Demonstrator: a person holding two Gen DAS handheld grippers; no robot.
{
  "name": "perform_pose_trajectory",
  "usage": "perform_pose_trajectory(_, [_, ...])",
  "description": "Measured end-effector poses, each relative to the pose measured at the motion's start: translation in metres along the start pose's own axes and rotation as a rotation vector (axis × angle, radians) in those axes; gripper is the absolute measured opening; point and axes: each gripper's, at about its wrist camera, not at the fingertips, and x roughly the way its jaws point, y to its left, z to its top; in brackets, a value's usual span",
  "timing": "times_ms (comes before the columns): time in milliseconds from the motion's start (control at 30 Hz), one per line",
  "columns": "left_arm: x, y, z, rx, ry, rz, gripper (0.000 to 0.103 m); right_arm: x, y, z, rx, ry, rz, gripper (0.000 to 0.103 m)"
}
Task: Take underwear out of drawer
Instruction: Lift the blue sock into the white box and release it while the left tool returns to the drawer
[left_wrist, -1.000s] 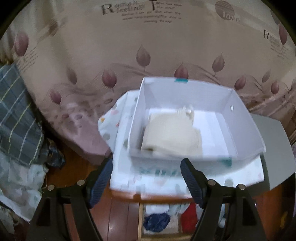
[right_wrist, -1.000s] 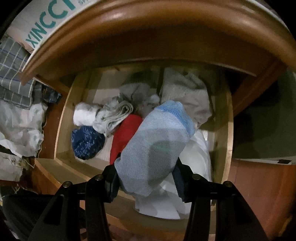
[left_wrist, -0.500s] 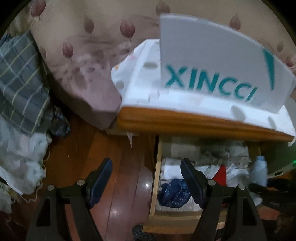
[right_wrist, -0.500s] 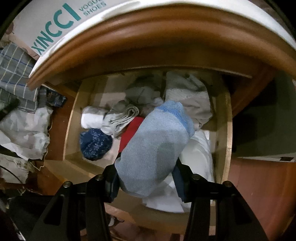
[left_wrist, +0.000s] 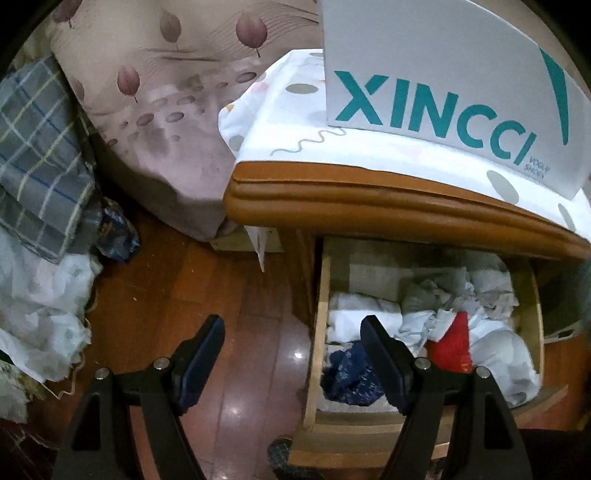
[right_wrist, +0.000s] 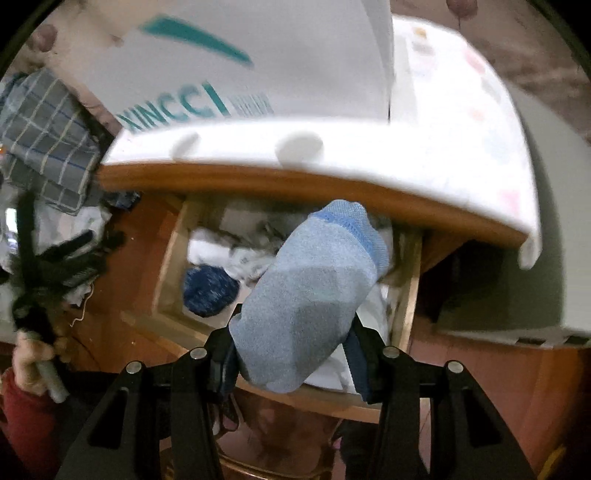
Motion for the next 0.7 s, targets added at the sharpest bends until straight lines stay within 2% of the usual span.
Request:
perform_pose_trajectory(200, [-0.001,0.001,0.003,-0.005,-0.004,-0.007,0.078,-0.070,0.020,0.031,-0.069,-0.129,-0.002,0.046])
perform_pose_trajectory(400, [-0.001,0.009,0.004,-0.036,-0.001,-0.017,0.078,-0.121,0.034,0.084,-0.090,-0.249,-0.029,0.046])
perform_pose_trajectory(533, [0.002,0.013,0.005,-0.060,0.013,-0.027,0.078,-0.123,0.042,0.126,-0.105,-0.273,-0.096,0.046])
perform_pose_trajectory(700, [0.004,0.010,0.004,-0.035,0.018,-0.018,0.078,-0.095,0.041,0.172,-0.102,-0.220,-0.146,0.047])
